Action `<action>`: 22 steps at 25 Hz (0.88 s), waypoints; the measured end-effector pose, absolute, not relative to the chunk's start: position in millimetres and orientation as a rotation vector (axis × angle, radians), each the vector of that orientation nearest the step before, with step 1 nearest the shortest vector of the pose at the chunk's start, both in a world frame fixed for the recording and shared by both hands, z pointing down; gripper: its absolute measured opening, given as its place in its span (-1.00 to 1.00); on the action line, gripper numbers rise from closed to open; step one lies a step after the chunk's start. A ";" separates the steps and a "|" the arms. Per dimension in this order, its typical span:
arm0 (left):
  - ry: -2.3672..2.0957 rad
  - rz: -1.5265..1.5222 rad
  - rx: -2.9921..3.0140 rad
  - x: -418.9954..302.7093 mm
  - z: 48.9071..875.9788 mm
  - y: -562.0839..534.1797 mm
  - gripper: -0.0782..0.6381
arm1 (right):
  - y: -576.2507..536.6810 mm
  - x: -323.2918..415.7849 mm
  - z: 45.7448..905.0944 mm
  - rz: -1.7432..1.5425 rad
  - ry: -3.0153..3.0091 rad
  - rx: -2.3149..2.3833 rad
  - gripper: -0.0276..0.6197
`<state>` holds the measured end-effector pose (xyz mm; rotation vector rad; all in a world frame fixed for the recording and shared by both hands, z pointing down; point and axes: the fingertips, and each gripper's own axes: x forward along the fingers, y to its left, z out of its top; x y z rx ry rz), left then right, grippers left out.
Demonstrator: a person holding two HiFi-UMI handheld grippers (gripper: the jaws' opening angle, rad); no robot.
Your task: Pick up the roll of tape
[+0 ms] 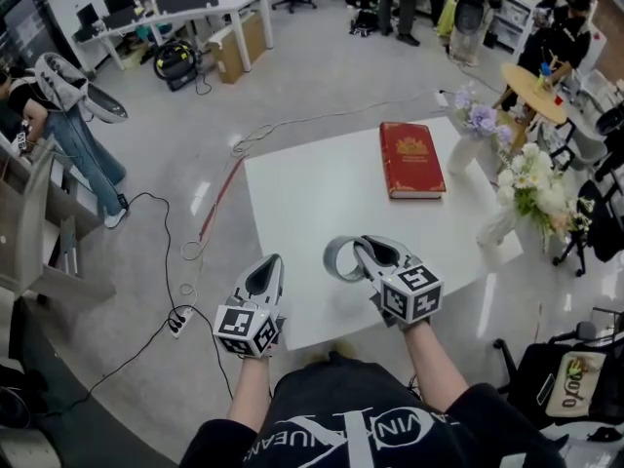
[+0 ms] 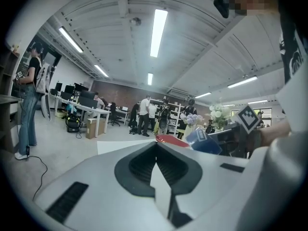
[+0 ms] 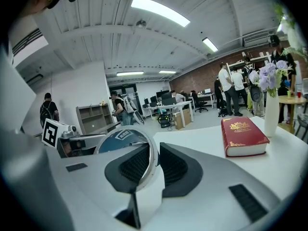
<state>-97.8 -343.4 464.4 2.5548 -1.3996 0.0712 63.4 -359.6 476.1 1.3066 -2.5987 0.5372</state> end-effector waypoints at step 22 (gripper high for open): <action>-1.466 0.007 2.589 -103.4 437.7 -363.0 -0.78 | -374.2 71.6 450.1 0.481 -2.666 1.339 -0.68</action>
